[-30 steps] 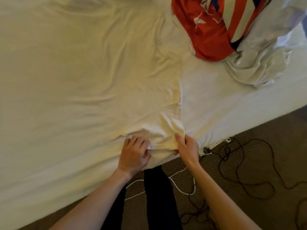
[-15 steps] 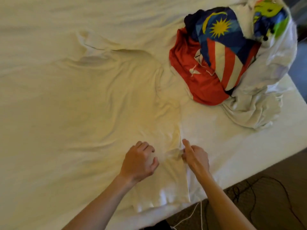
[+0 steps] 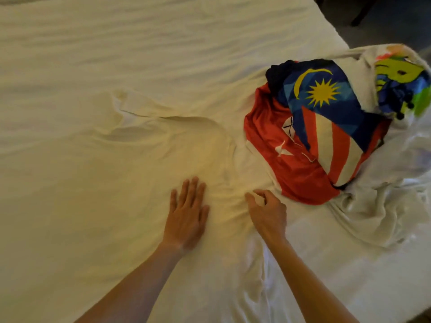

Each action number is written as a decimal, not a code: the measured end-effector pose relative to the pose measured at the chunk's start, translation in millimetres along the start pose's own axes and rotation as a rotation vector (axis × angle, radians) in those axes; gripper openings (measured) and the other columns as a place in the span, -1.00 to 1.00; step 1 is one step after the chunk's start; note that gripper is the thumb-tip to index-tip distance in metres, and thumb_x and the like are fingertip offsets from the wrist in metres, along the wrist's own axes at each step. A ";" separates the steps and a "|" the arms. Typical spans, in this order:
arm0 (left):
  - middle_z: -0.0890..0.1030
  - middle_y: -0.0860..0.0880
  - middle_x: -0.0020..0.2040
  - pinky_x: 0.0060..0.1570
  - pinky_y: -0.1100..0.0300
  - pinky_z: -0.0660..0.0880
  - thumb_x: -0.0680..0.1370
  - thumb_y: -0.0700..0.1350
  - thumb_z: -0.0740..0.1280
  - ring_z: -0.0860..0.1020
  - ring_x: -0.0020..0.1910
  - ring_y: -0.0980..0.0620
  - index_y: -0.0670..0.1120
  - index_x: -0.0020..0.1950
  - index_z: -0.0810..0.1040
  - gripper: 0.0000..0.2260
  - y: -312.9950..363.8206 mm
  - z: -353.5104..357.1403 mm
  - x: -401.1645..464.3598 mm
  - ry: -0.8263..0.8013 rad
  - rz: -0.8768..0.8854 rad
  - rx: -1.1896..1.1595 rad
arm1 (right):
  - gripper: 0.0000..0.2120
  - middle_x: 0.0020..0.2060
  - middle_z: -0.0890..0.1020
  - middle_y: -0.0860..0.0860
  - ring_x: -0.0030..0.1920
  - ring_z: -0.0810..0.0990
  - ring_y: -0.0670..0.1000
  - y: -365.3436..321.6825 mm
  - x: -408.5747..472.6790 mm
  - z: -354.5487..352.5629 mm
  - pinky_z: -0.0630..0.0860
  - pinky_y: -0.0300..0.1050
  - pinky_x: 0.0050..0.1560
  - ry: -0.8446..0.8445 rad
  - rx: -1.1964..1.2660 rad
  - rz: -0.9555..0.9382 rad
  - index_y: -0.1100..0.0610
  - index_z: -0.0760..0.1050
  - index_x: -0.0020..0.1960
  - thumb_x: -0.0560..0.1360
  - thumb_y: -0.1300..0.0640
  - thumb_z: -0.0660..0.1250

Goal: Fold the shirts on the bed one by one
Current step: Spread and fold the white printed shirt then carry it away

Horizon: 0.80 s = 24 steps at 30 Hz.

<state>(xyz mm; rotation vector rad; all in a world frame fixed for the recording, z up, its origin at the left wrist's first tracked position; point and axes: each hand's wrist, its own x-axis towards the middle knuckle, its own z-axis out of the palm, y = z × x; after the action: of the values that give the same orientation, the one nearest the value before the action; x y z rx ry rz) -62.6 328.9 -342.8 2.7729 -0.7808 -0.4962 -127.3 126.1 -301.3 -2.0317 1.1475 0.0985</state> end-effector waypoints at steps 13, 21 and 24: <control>0.00 -0.05 0.64 0.54 -0.12 -0.09 0.65 0.14 -0.04 -0.07 0.62 -0.05 -0.08 0.63 0.05 -0.42 -27.4 -6.5 64.8 0.116 0.029 0.023 | -0.81 0.02 0.65 0.11 0.08 0.59 0.16 -119.8 130.2 39.0 0.48 -0.02 0.02 -0.022 -0.280 -0.273 0.13 0.62 0.04 0.52 0.04 0.36; 0.04 -0.05 0.62 0.54 -0.11 -0.06 0.68 0.14 0.00 -0.01 0.61 -0.02 -0.12 0.62 0.06 -0.42 -49.5 -12.0 73.8 0.118 0.023 0.057 | -0.71 0.16 0.60 0.10 0.13 0.56 0.17 -195.9 97.2 116.7 0.54 0.10 0.08 -0.242 -0.207 -1.102 0.19 0.58 0.18 0.49 0.32 0.27; 0.03 -0.09 0.63 0.54 -0.13 -0.05 0.67 0.17 -0.02 -0.06 0.62 -0.01 -0.14 0.62 0.07 -0.40 -66.4 -18.7 78.6 0.149 -0.073 0.065 | -0.50 0.38 0.42 0.08 0.21 0.44 0.16 -225.9 110.8 139.9 0.45 0.08 0.02 -0.036 -0.541 -1.170 0.10 0.40 0.41 0.47 0.20 0.27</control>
<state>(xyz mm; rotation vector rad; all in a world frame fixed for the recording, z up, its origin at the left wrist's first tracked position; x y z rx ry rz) 38.3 344.3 -365.8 2.8666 -0.6755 -0.2776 149.0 206.2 -310.0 -2.8432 -0.2640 -0.1606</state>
